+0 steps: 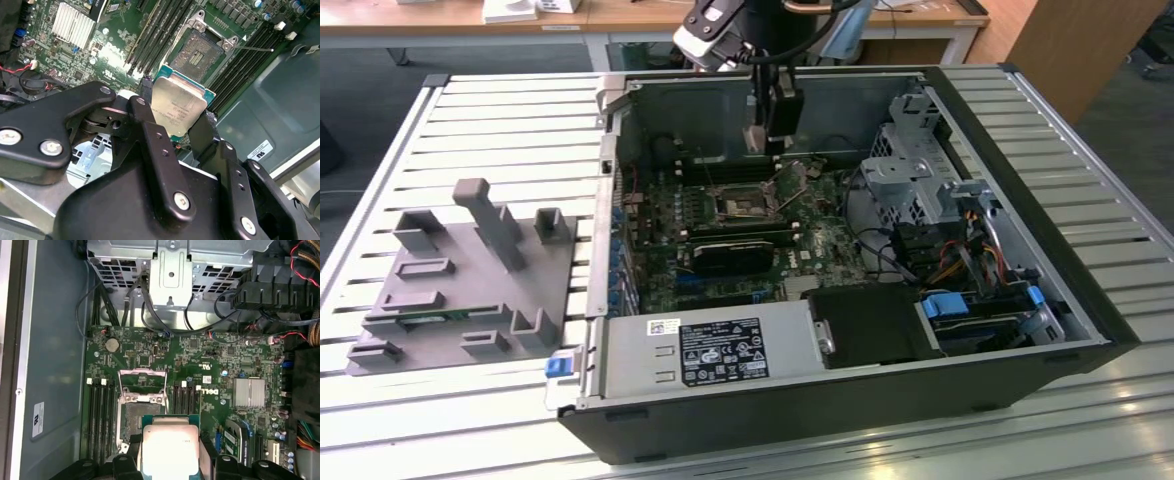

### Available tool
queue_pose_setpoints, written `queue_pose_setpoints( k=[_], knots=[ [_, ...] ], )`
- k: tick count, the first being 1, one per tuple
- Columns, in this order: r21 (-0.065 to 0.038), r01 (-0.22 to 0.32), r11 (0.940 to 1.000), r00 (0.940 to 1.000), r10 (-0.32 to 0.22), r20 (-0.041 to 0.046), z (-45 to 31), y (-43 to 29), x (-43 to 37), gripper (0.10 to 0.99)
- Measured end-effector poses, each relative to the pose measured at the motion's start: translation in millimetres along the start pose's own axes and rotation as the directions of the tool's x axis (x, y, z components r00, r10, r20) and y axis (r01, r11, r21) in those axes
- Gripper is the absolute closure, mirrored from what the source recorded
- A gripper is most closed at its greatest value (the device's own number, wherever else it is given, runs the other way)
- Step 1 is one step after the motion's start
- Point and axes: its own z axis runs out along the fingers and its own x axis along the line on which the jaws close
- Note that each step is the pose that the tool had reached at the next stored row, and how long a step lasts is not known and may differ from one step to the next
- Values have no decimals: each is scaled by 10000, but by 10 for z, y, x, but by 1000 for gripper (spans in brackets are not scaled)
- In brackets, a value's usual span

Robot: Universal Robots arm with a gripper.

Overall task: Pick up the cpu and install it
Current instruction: 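Place the cpu into insertion slot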

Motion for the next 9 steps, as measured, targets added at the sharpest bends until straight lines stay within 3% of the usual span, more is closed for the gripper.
queue_pose_setpoints(
  k=[9],
  knots=[
    [0, 0, 10000, 10000, 0, 0, 41, -2, 1, 545]
  ],
)
